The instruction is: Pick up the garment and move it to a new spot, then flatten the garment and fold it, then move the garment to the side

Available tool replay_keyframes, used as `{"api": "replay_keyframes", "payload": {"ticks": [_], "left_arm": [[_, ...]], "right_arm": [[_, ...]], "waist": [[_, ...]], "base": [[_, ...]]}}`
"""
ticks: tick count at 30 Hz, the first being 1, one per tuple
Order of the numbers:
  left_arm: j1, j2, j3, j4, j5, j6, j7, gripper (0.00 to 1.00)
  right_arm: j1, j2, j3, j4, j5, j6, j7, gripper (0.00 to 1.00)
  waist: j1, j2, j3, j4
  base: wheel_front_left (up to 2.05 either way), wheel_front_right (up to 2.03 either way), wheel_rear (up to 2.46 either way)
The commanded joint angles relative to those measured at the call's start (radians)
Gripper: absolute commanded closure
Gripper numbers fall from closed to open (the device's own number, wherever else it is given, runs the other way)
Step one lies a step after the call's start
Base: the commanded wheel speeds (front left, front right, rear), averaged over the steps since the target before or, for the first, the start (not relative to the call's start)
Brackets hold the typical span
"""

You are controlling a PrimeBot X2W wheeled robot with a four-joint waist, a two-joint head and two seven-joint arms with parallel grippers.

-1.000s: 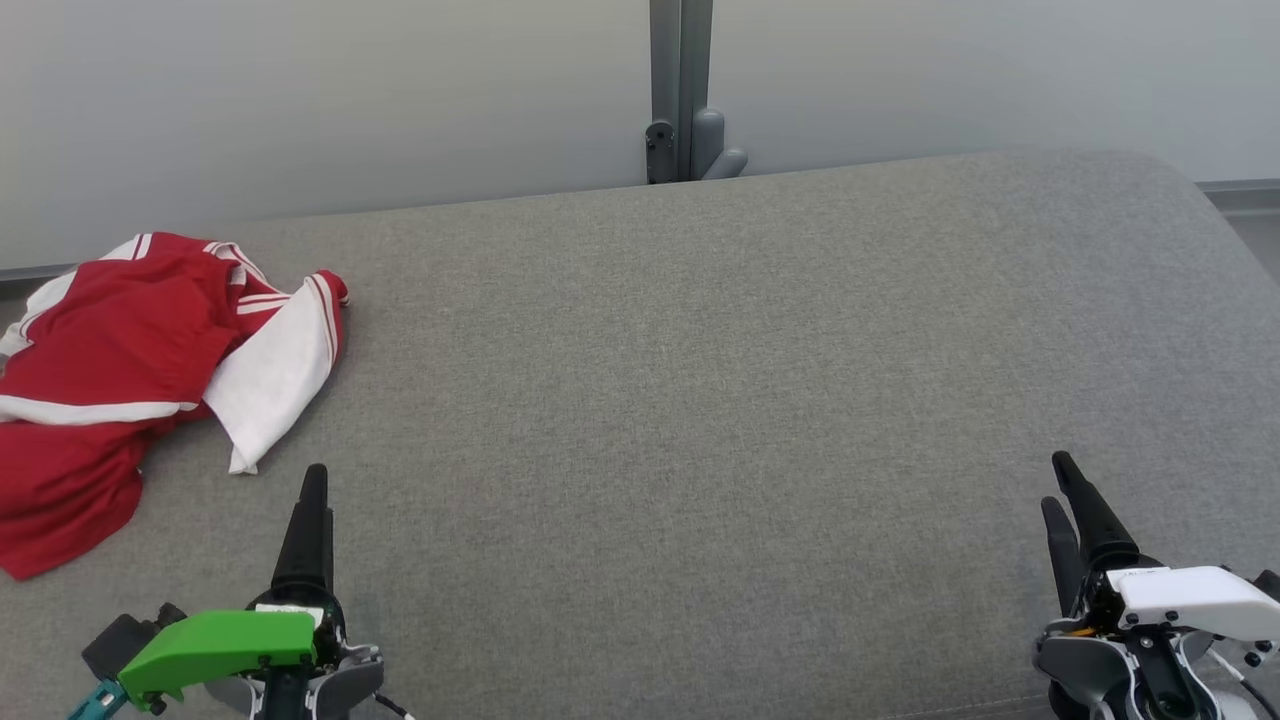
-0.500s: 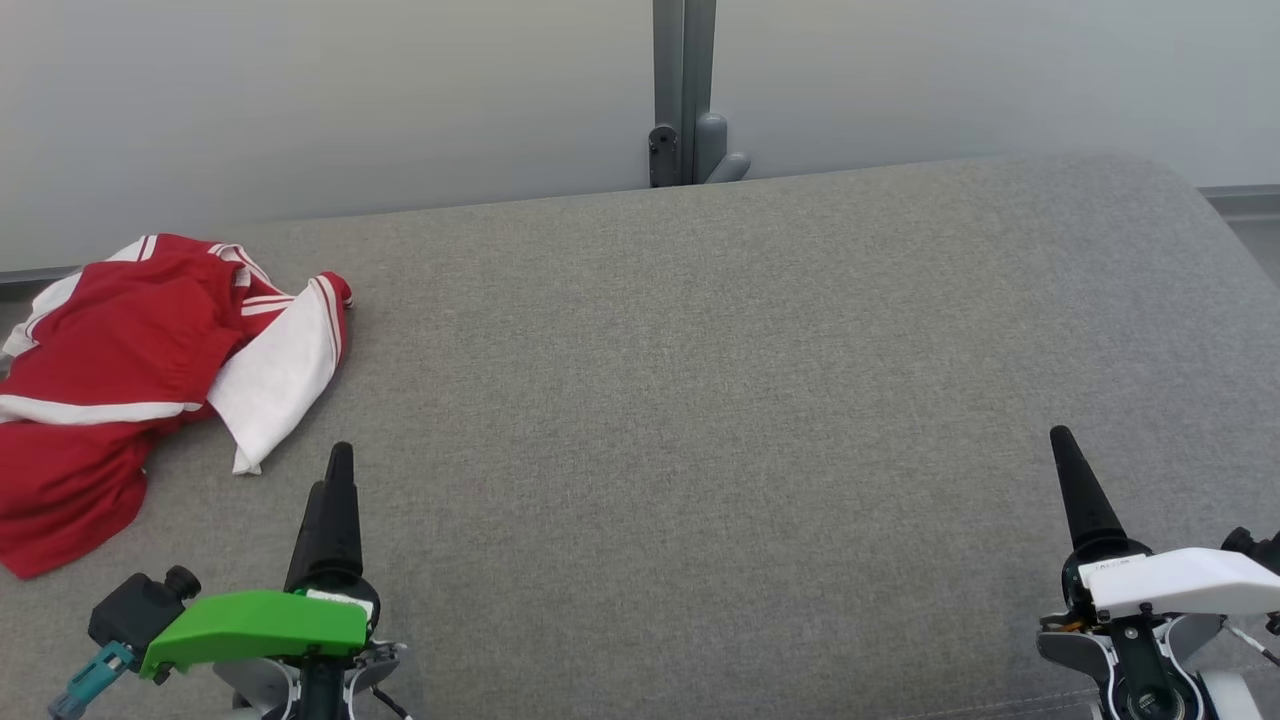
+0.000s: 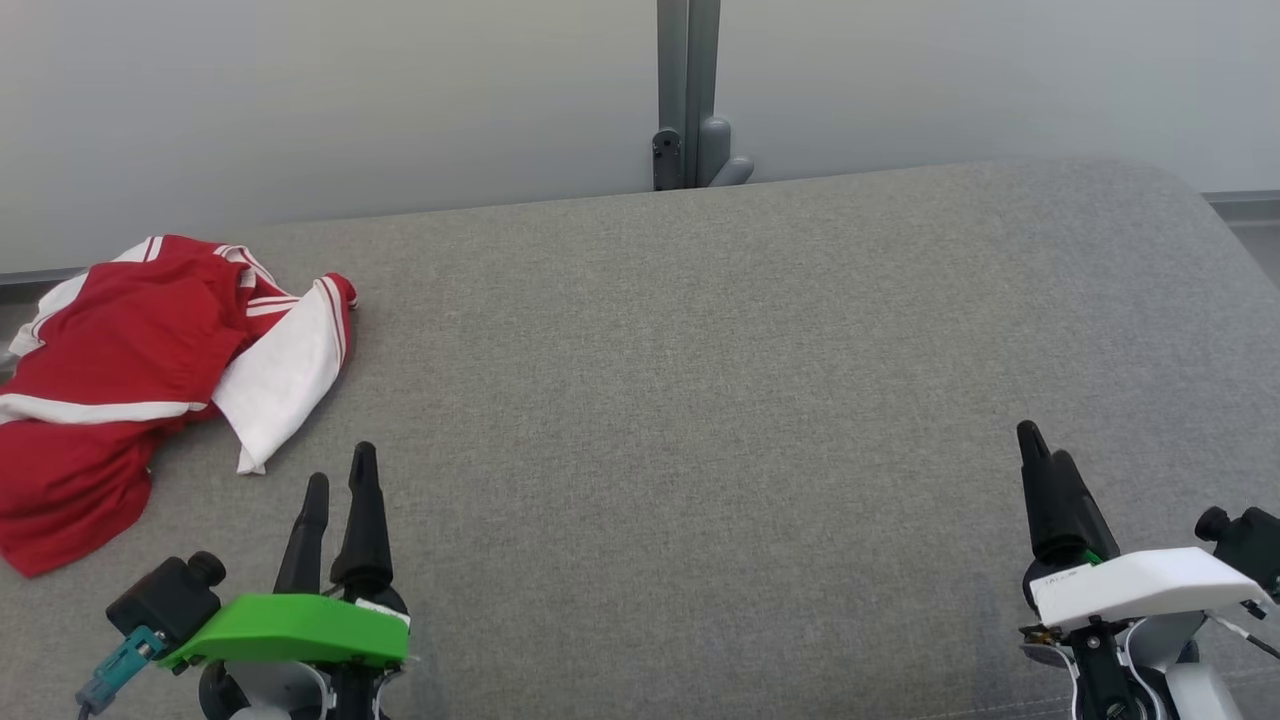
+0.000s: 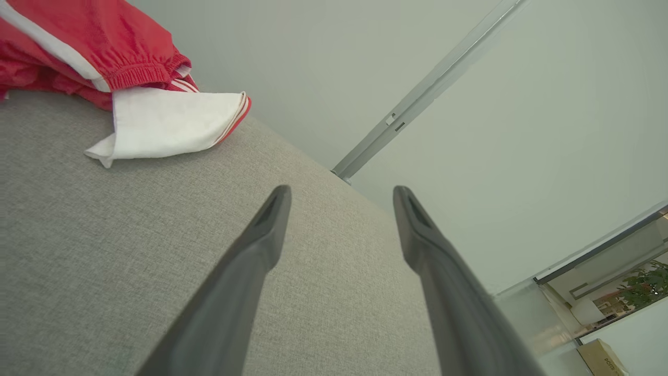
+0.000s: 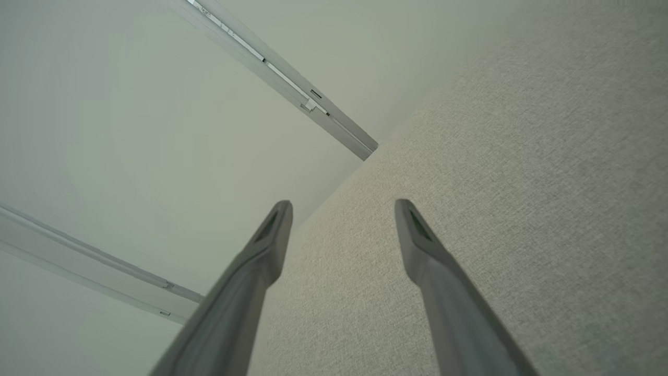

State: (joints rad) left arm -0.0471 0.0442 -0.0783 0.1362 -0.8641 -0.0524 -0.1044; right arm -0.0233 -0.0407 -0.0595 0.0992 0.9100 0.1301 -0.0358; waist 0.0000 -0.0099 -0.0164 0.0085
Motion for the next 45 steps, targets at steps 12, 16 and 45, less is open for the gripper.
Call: {"api": "replay_keyframes", "payload": {"ticks": [12,16,45], "left_arm": [[0.018,0.007,-0.021,-0.005,0.212,0.021,-0.037,0.0],[0.018,0.008,-0.025,0.0,0.259,0.028,-0.047,0.0],[0.012,0.011,-0.029,0.072,0.551,0.072,-0.104,0.0]], "right_arm": [[0.02,-0.009,0.048,-0.033,-0.218,0.001,-0.052,0.0],[0.021,-0.009,0.056,-0.037,-0.26,0.001,-0.066,0.0],[0.033,-0.011,0.101,-0.047,-0.54,0.001,-0.15,0.0]], "waist": [[0.0,0.0045,-0.006,0.005],[0.0,0.0048,-0.006,0.007],[0.0,0.007,-0.01,0.018]], "base": [[0.0,0.0,0.0],[0.0,0.0,0.0],[0.0,0.0,0.0]]}}
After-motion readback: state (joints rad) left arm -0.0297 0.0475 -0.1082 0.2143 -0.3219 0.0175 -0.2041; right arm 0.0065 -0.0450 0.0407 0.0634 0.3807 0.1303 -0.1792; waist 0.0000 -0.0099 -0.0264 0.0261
